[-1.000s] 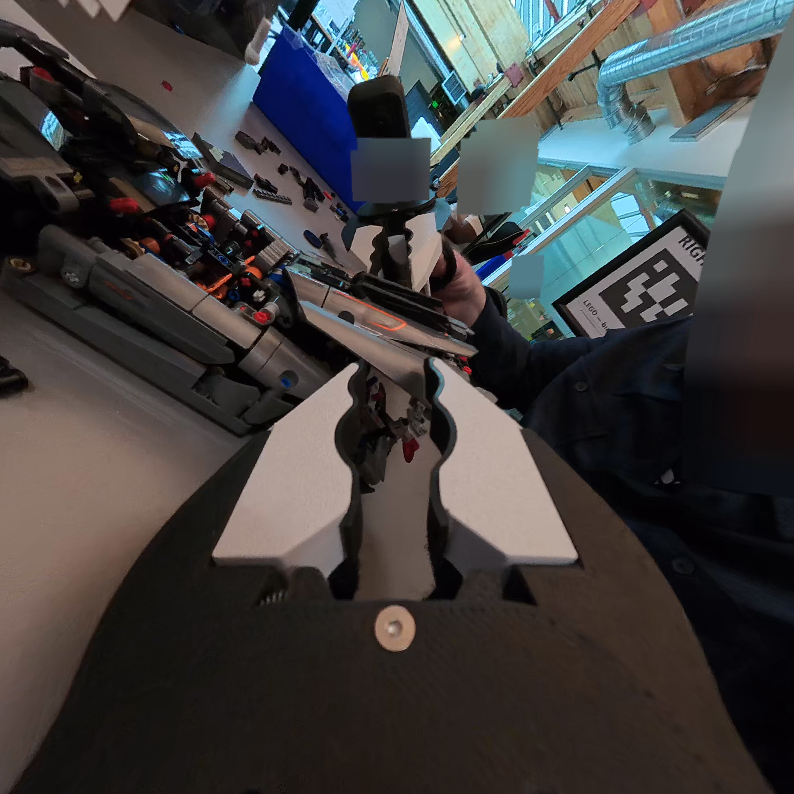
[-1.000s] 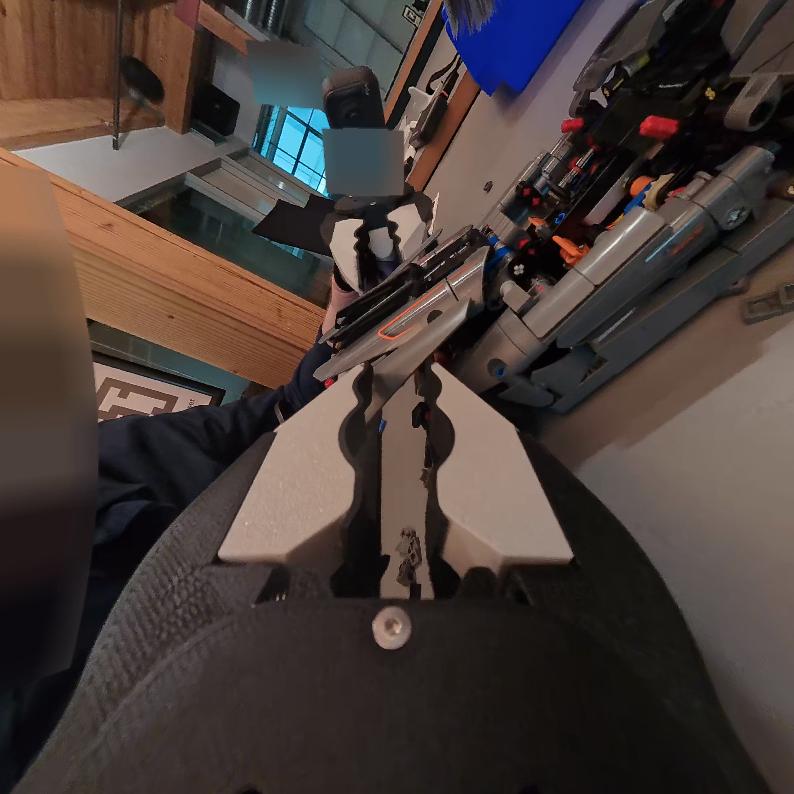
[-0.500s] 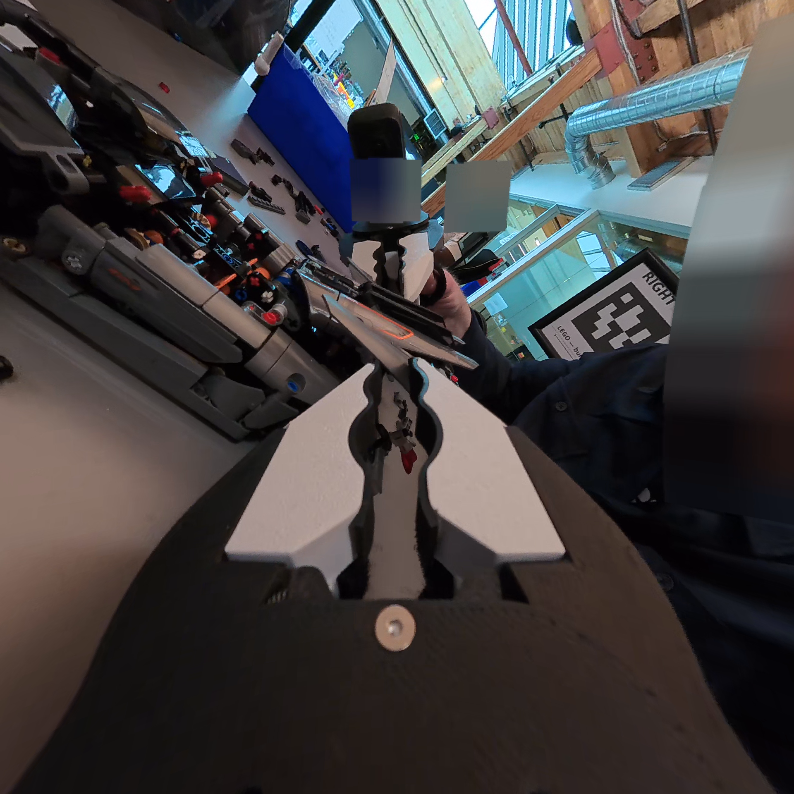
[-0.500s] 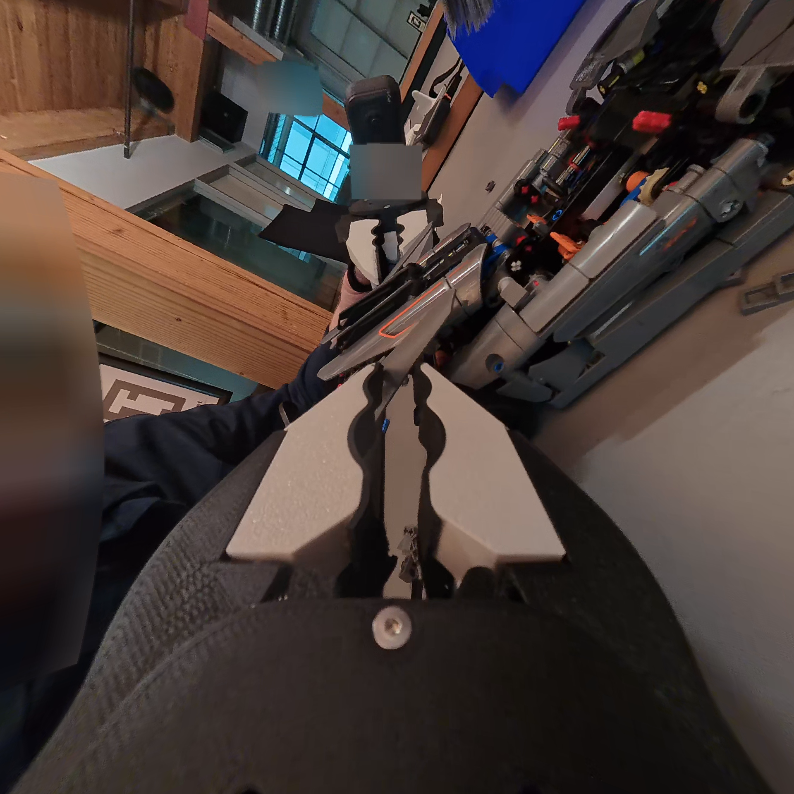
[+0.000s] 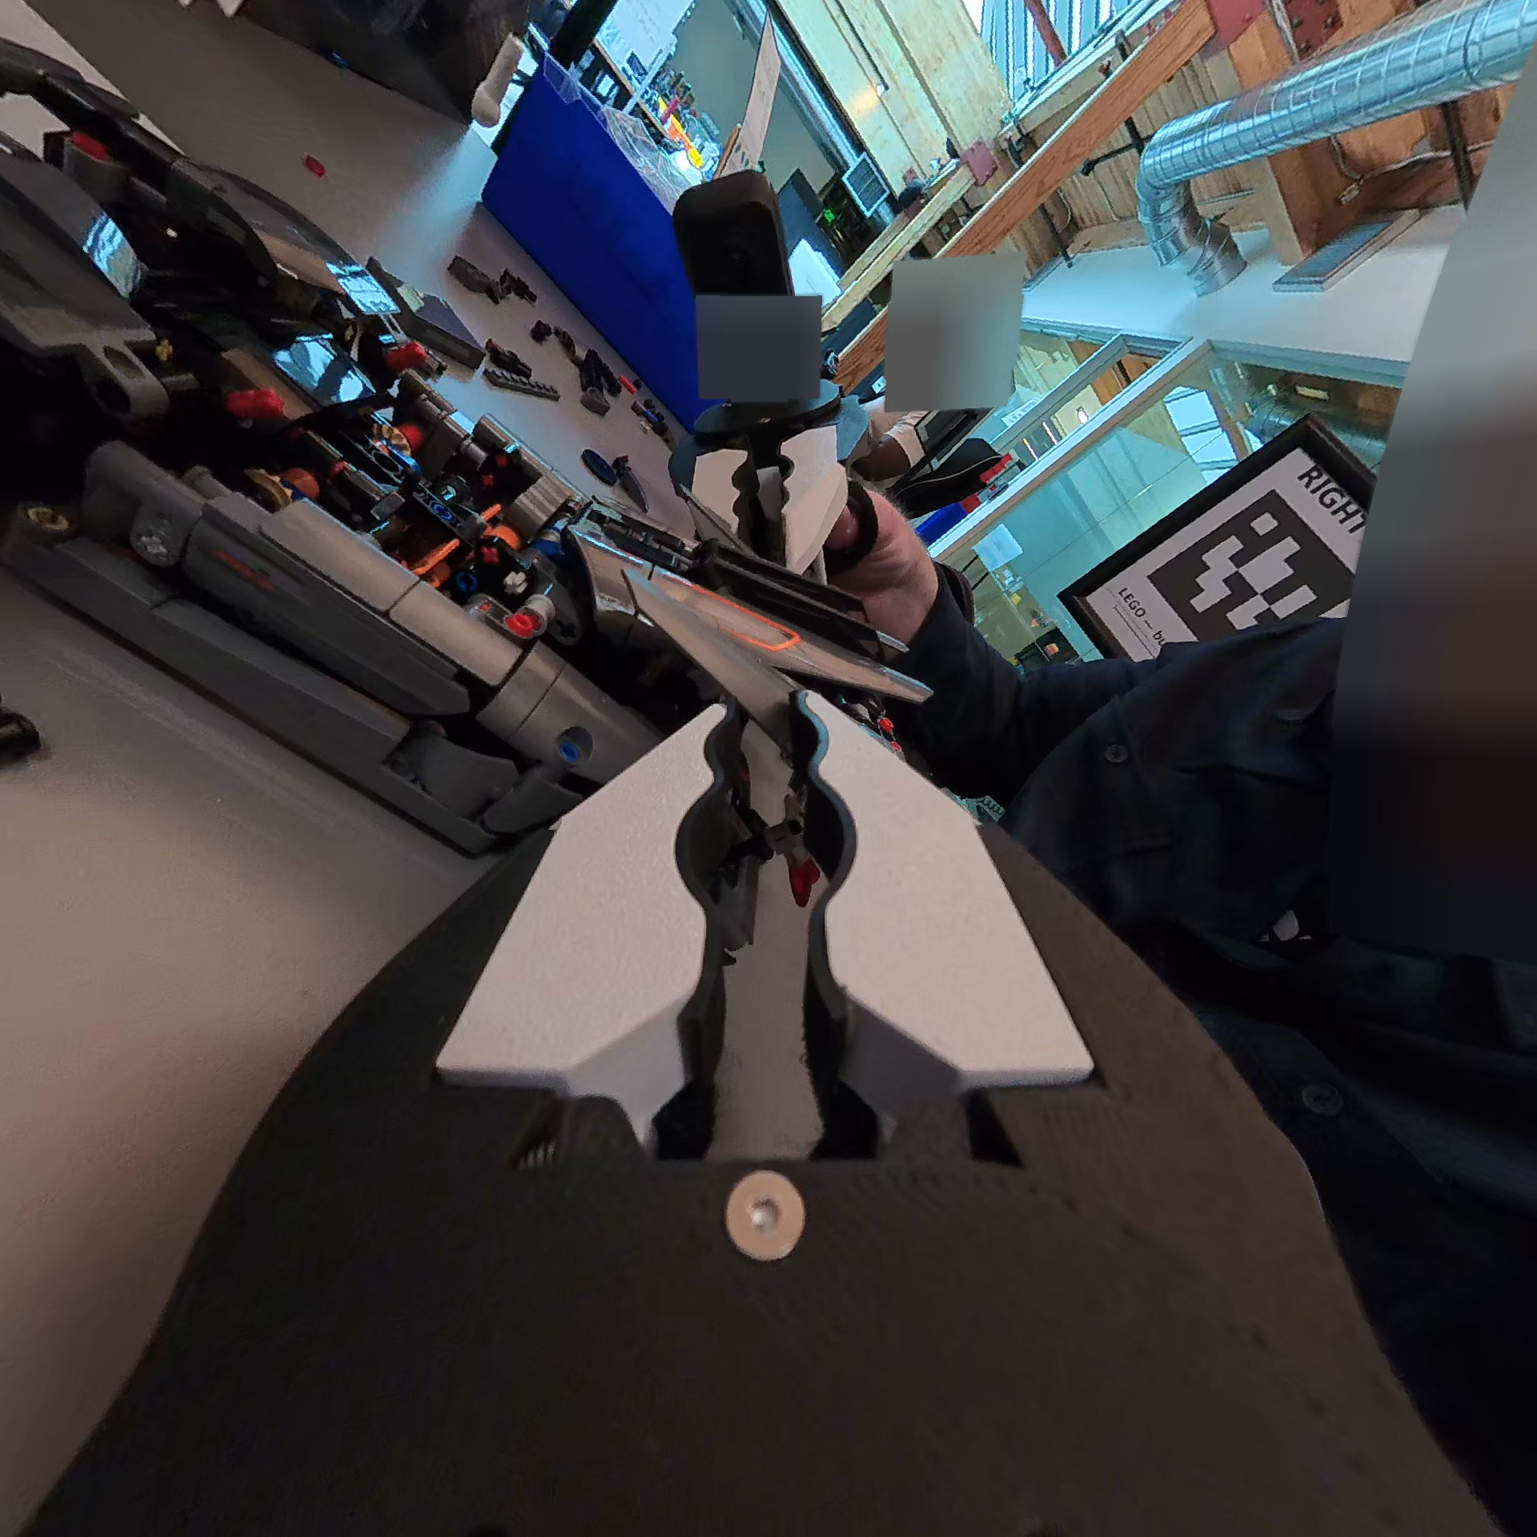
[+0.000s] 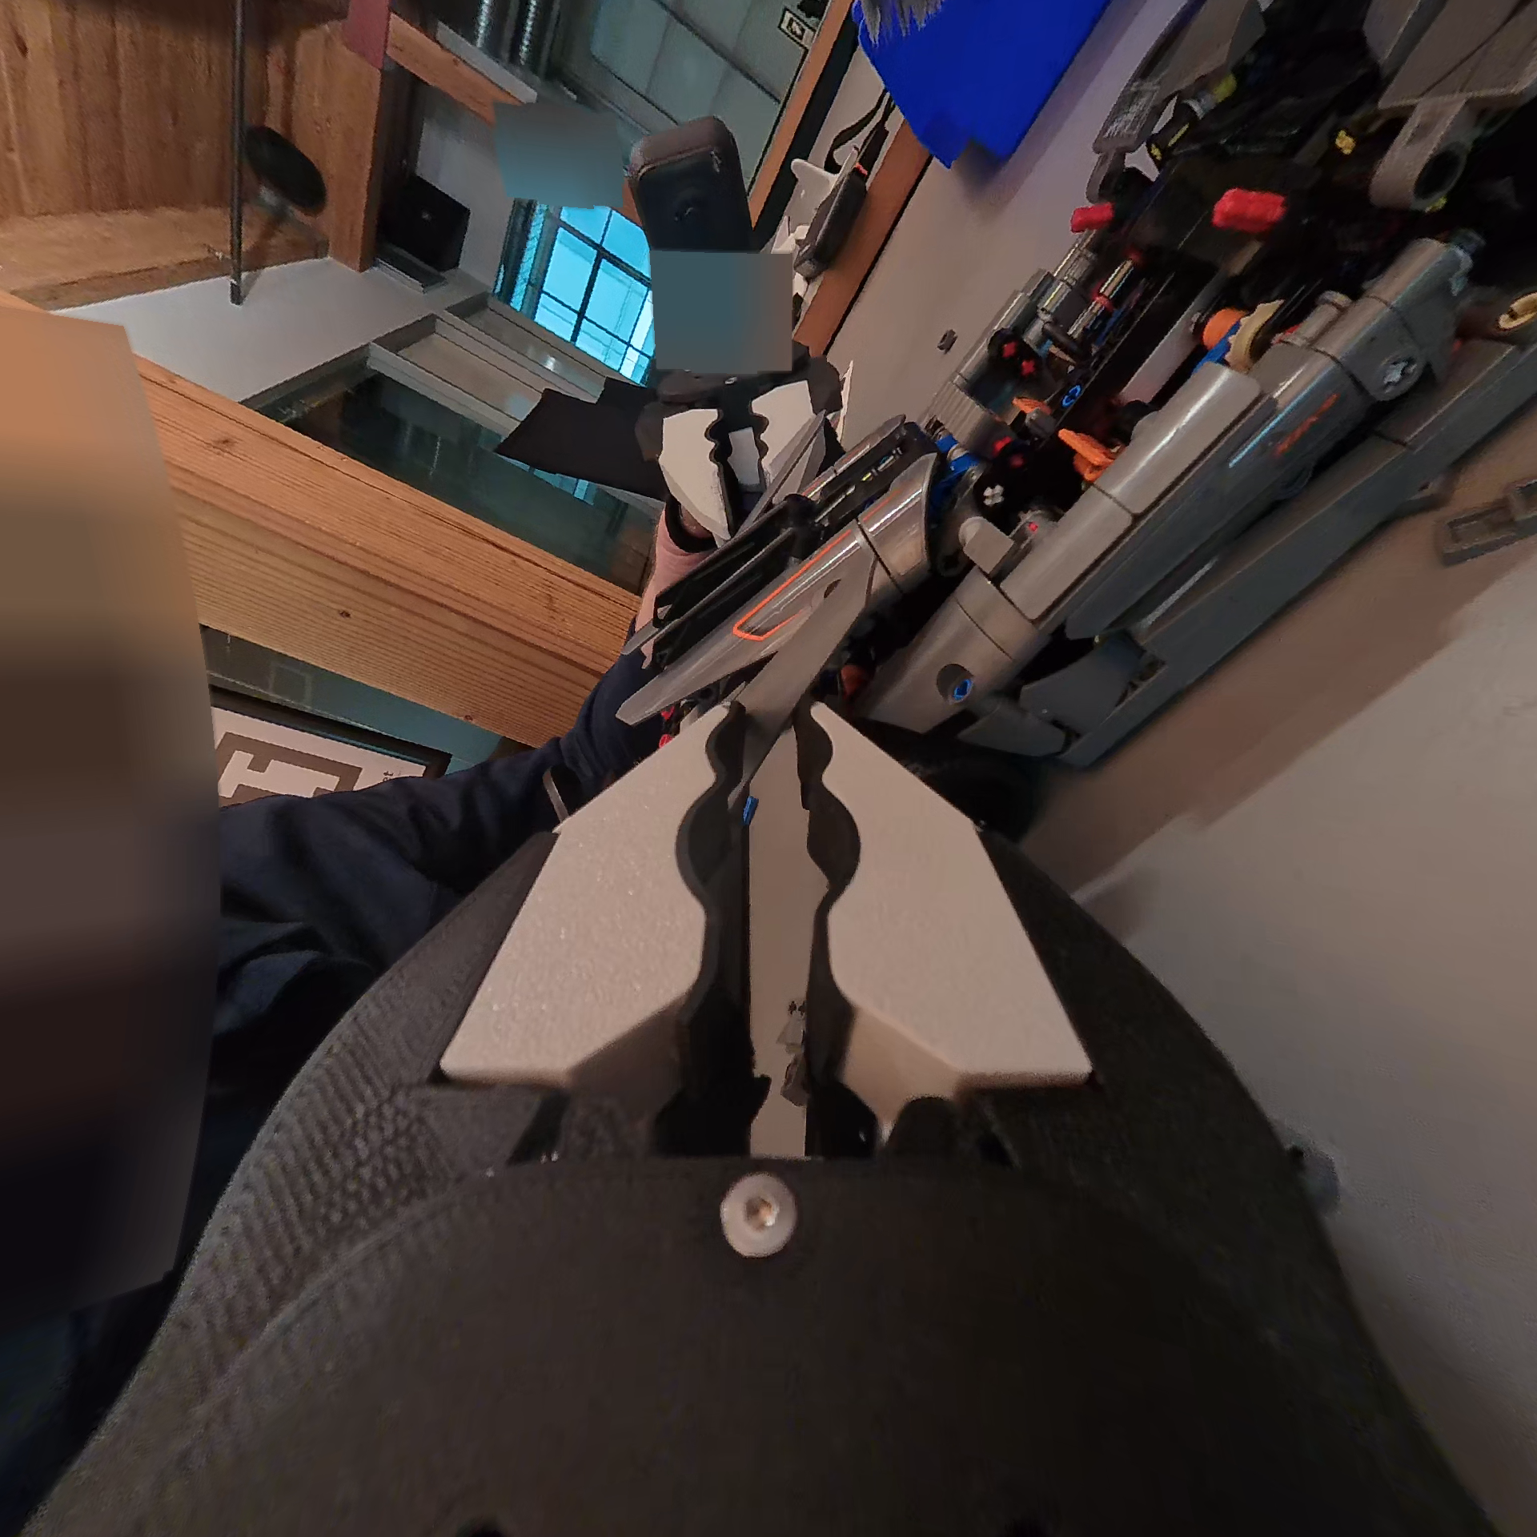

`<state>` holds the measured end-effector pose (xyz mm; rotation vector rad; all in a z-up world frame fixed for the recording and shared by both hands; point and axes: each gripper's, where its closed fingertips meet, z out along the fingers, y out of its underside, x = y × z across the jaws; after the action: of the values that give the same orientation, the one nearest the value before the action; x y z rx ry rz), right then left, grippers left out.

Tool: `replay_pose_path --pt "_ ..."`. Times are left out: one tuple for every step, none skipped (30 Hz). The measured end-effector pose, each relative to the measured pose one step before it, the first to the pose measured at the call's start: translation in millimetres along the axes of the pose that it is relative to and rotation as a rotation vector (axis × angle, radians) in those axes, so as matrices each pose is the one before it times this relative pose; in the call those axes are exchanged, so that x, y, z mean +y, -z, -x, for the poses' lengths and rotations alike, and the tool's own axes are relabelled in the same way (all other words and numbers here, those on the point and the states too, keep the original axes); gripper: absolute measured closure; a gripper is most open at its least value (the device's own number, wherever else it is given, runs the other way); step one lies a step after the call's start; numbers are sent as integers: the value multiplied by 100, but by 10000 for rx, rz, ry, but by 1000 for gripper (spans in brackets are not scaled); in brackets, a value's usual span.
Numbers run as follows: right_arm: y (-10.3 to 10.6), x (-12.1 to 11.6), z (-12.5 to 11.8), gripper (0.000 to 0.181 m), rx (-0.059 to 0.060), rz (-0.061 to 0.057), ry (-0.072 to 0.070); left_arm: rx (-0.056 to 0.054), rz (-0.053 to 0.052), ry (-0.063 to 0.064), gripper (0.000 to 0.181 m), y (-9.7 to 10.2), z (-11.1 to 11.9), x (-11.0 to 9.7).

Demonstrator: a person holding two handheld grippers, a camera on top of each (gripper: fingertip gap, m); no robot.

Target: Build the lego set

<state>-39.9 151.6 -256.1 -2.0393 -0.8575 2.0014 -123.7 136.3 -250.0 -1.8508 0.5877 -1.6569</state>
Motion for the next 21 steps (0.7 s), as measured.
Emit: replay_pose_path --pt "-12 15 -20 172 -1 10 -14 -23 3 -37 173 10 -5 -14" --pt "-26 37 -27 171 0 13 -6 -27 2 -69 173 16 -26 -8" --pt "-11 30 3 171 -5 17 -1 -28 23 -77 173 2 -31 16" --pt "36 2 -9 172 8 4 6 -24 32 -74 173 -11 -41 15" --pt "16 -7 -14 172 27 -5 13 -40 23 -92 173 -25 -21 15" --pt "0 0 -13 172 21 1 10 -19 3 -62 173 -6 -17 -9" --pt "-21 5 5 172 -3 2 3 8 -5 2 173 5 -4 -1" --pt "-7 -4 -11 172 -2 2 0 19 -3 25 173 14 -12 9" --pt "5 -18 -17 172 6 -1 -2 7 1 -9 173 -6 -25 -5" --pt "14 -16 -10 171 14 -1 6 -20 14 -48 173 2 -25 7" --pt "5 -11 -15 172 20 3 19 -30 27 -45 173 -8 -23 18" --pt "15 -7 4 172 20 4 23 -19 14 -31 173 11 -23 20" --pt "-1 -3 -5 172 14 -1 11 -1 10 -15 173 14 -30 14" --pt "-25 11 -5 172 -2 -1 -7 -1 4 6 173 13 -2 20" --pt "-20 8 -2 172 -19 1 -16 0 -7 32 173 29 26 3" --pt "-18 -4 10 172 -18 0 -11 8 6 55 173 24 25 22" --pt "4 -19 13 172 -3 -1 5 5 12 26 174 34 7 30" --pt "1 -12 14 172 9 0 18 -19 9 -9 173 12 -2 34" --pt "-3 14 14 172 10 3 18 -14 18 18 174 13 7 39" --pt "-8 0 6 172 4 4 15 8 3 43 174 35 6 2" --pt "0 -8 21 172 0 -1 14 -6 1 -26 174 16 -7 -5"
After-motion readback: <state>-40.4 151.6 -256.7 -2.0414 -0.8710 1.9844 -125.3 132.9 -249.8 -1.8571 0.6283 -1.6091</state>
